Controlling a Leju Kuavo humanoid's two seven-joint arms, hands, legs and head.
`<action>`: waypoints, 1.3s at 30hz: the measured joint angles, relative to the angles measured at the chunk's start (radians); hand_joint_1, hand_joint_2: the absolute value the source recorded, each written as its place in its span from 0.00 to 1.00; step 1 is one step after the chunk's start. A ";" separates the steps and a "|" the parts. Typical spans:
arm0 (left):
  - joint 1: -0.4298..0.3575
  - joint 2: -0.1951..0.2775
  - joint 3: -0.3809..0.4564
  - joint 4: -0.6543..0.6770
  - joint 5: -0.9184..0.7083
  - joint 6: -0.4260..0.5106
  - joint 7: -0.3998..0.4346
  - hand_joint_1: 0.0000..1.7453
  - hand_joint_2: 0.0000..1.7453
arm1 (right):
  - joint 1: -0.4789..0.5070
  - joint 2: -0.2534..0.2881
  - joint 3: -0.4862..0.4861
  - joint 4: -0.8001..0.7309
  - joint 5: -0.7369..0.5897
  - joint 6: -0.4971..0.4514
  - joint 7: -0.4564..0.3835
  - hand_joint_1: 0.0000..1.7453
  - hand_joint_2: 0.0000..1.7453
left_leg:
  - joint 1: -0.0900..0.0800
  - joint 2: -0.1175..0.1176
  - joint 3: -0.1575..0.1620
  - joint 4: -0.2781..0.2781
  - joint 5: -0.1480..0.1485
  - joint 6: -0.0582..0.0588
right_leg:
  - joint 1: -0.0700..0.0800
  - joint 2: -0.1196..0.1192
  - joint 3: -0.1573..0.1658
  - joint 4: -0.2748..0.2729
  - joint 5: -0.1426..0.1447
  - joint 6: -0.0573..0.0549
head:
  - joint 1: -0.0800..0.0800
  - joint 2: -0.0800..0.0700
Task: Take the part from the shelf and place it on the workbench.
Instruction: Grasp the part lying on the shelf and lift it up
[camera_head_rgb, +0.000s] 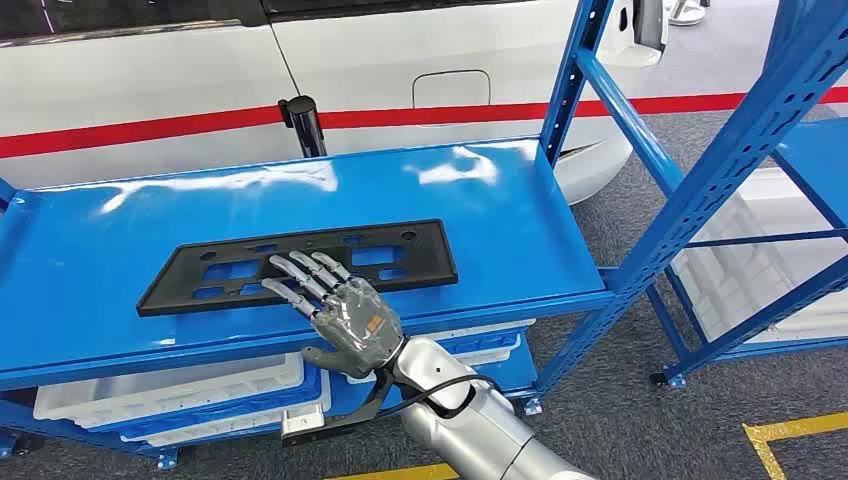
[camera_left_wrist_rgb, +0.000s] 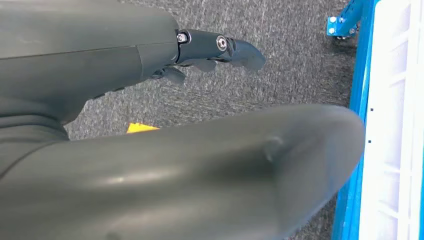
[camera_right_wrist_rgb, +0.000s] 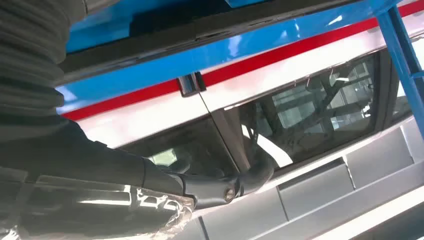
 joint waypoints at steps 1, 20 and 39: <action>0.000 0.000 0.000 0.000 0.000 0.001 0.000 0.00 0.00 | -0.002 0.004 0.002 0.004 -0.004 0.002 0.000 0.00 1.00 | 0.001 0.000 0.000 0.000 0.000 -0.002 | 0.000 0.000 0.000 0.000 0.001 -0.003 | 0.000 0.000; -0.008 -0.009 0.006 0.000 -0.006 0.052 0.013 0.00 0.00 | -0.059 0.085 0.035 0.133 -0.044 0.042 -0.018 0.00 1.00 | 0.006 0.007 -0.002 -0.015 0.018 0.022 | 0.011 0.007 -0.011 0.051 -0.041 -0.007 | -0.002 0.000; -0.022 -0.032 0.006 0.000 -0.028 0.088 0.032 0.00 0.00 | -0.184 0.140 0.040 0.439 0.034 -0.081 0.117 0.00 1.00 | 0.017 0.007 -0.132 0.260 -0.125 -0.031 | -0.008 0.005 0.002 -0.002 0.004 -0.023 | -0.005 0.000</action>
